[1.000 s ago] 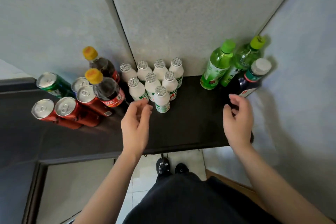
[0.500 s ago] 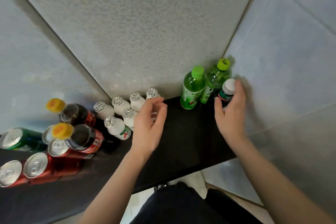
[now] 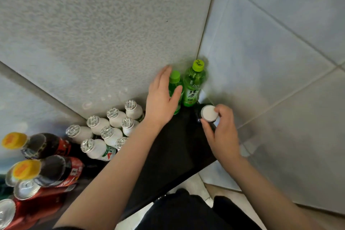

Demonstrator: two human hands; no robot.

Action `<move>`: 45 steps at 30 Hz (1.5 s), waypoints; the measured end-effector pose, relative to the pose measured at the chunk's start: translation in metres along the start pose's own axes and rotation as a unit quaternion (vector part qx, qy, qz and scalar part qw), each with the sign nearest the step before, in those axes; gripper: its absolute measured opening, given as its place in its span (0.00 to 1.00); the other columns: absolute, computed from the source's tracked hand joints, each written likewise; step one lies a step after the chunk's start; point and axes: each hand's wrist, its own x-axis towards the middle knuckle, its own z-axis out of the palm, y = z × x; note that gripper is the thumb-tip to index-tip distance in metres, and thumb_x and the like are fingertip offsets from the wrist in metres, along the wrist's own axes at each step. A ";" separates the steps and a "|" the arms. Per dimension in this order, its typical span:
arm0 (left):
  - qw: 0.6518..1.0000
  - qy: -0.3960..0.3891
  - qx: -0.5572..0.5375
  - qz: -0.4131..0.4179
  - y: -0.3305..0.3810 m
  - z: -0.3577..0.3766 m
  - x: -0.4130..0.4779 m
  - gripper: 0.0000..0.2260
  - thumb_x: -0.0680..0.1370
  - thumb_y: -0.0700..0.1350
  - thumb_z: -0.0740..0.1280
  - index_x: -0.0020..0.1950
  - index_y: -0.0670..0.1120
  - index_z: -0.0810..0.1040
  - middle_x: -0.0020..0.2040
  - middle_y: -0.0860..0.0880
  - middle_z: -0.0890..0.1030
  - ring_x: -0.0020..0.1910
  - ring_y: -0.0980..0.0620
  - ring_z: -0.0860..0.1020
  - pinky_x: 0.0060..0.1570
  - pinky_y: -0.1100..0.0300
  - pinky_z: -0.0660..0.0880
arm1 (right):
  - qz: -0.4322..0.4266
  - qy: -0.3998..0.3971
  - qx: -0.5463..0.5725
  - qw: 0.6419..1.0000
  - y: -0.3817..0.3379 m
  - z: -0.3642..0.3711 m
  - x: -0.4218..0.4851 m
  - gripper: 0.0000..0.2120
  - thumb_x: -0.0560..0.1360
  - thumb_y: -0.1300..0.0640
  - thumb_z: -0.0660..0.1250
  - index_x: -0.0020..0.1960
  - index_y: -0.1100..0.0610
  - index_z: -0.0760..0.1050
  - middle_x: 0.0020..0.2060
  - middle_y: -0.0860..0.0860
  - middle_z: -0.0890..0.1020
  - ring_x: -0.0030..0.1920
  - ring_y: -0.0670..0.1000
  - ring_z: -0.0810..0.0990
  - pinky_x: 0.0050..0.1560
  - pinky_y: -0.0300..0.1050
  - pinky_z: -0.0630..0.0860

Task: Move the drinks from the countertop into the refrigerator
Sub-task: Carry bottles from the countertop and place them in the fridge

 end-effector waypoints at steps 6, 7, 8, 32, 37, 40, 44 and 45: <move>0.999 0.035 0.001 0.002 -0.001 0.020 0.008 0.20 0.77 0.41 0.65 0.69 0.41 0.70 0.64 0.42 0.73 0.63 0.43 0.72 0.63 0.51 0.69 | 0.034 -0.011 -0.002 0.999 0.002 -0.011 -0.009 0.18 0.72 0.62 0.71 0.56 0.67 0.69 0.52 0.60 0.74 0.50 0.49 0.72 0.53 0.32 0.64; 0.999 0.049 0.002 0.007 -0.003 0.020 0.006 0.18 0.77 0.40 0.65 0.68 0.41 0.72 0.62 0.42 0.75 0.61 0.43 0.73 0.62 0.50 0.70 | 0.047 -0.012 0.006 0.999 0.004 -0.013 -0.011 0.18 0.72 0.61 0.71 0.57 0.66 0.69 0.54 0.58 0.74 0.51 0.49 0.73 0.53 0.32 0.65; 0.998 0.061 0.012 0.014 -0.005 0.020 0.005 0.17 0.77 0.40 0.65 0.66 0.41 0.73 0.60 0.42 0.77 0.59 0.43 0.74 0.61 0.50 0.70 | 0.063 -0.011 0.020 0.998 0.005 -0.015 -0.014 0.18 0.73 0.60 0.70 0.59 0.64 0.69 0.55 0.54 0.74 0.52 0.48 0.73 0.54 0.32 0.66; 0.958 0.232 -0.096 -0.136 0.032 -0.020 -0.120 0.14 0.77 0.54 0.63 0.62 0.63 0.69 0.54 0.57 0.77 0.54 0.59 0.77 0.57 0.57 0.75 | 0.026 0.024 0.190 0.981 -0.001 0.001 0.005 0.21 0.76 0.49 0.60 0.60 0.65 0.69 0.51 0.51 0.72 0.51 0.50 0.73 0.54 0.37 0.69; 0.885 0.358 -0.154 -0.254 0.044 -0.049 -0.193 0.11 0.75 0.56 0.62 0.57 0.66 0.72 0.50 0.60 0.79 0.51 0.57 0.78 0.53 0.54 0.77 | -0.015 -0.072 0.275 0.959 -0.041 0.015 -0.007 0.21 0.77 0.48 0.56 0.62 0.63 0.68 0.51 0.48 0.74 0.53 0.41 0.73 0.55 0.29 0.66; 0.820 0.450 -0.178 -0.304 0.046 -0.064 -0.238 0.10 0.77 0.49 0.61 0.56 0.59 0.74 0.46 0.52 0.81 0.49 0.51 0.79 0.52 0.51 0.77 | -0.088 -0.132 0.315 0.936 -0.072 0.025 -0.029 0.14 0.78 0.51 0.58 0.60 0.57 0.67 0.50 0.38 0.71 0.51 0.28 0.70 0.53 0.22 0.63; 0.762 0.520 -0.143 -0.357 0.052 -0.070 -0.298 0.09 0.77 0.48 0.60 0.54 0.58 0.75 0.46 0.49 0.81 0.49 0.48 0.79 0.52 0.49 0.77 | -0.132 -0.245 0.374 0.885 -0.101 0.039 -0.069 0.12 0.78 0.51 0.58 0.60 0.52 0.65 0.52 0.36 0.72 0.53 0.31 0.72 0.53 0.26 0.67; 0.751 0.530 -0.135 -0.370 0.056 -0.068 -0.314 0.09 0.76 0.49 0.61 0.54 0.59 0.75 0.47 0.47 0.80 0.49 0.47 0.79 0.52 0.47 0.77 | -0.137 -0.274 0.383 0.871 -0.106 0.041 -0.080 0.12 0.78 0.50 0.58 0.60 0.52 0.65 0.52 0.36 0.72 0.53 0.31 0.72 0.53 0.26 0.67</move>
